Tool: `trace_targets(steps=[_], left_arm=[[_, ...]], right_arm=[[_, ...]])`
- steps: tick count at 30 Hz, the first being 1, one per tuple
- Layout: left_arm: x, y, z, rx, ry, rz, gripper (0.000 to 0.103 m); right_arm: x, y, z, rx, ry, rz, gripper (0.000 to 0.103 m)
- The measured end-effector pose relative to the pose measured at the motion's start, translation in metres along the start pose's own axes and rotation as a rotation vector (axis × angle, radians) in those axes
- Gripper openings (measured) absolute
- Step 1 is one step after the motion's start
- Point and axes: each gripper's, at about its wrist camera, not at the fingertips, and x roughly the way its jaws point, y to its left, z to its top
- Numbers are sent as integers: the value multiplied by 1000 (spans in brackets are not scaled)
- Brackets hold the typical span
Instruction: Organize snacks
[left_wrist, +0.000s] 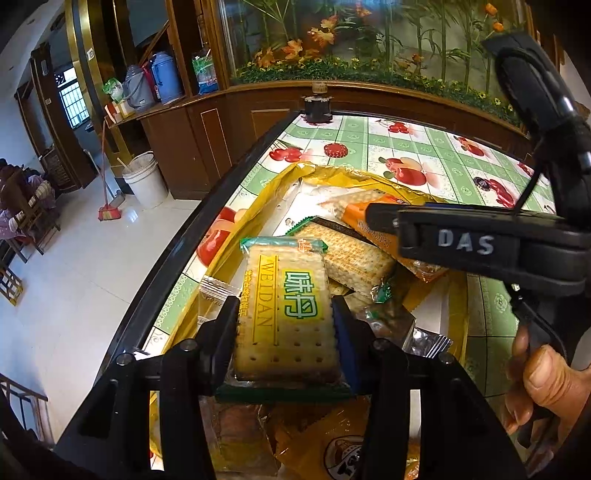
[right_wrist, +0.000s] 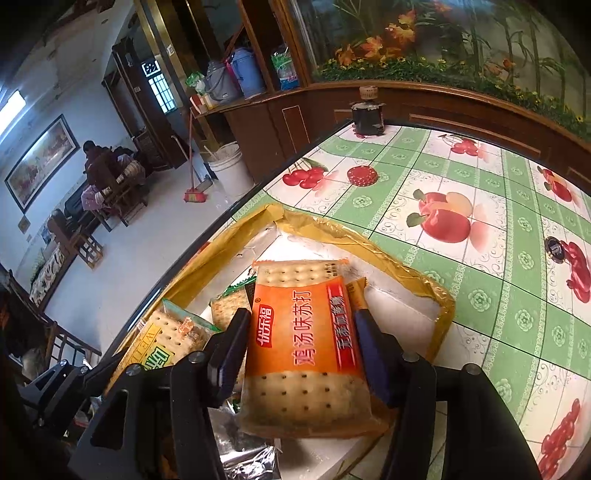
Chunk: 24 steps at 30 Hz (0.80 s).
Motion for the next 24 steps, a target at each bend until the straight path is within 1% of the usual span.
trace_targets(steps=[1,3,7,8,17,22,24], left_arm=[[-2,0,0,-1,-3,2,52],[-9,0,-1,-4,-20,8,58],[-21,-3,-3,7,-44,23,64],[-25,-3,-4,9,-49,21,65],[-55,-2,-14,10,-98,26,66],[-80,1,-28,-5,-165,10,66],[-91,2,-33,-12,-190,7,74]], right_arm=[[-4,-2,-1,11,-8,5,66],[-14,-6,-2,33,-26,21,68],[-35,-10,-7,65,-53,37,78],[-40,-11,-8,72,-58,42,78],[-82,-6,-37,76,-88,47,84],[-112,-1,-62,32,-126,18,85],[-122,3,-73,3,-134,8,86]])
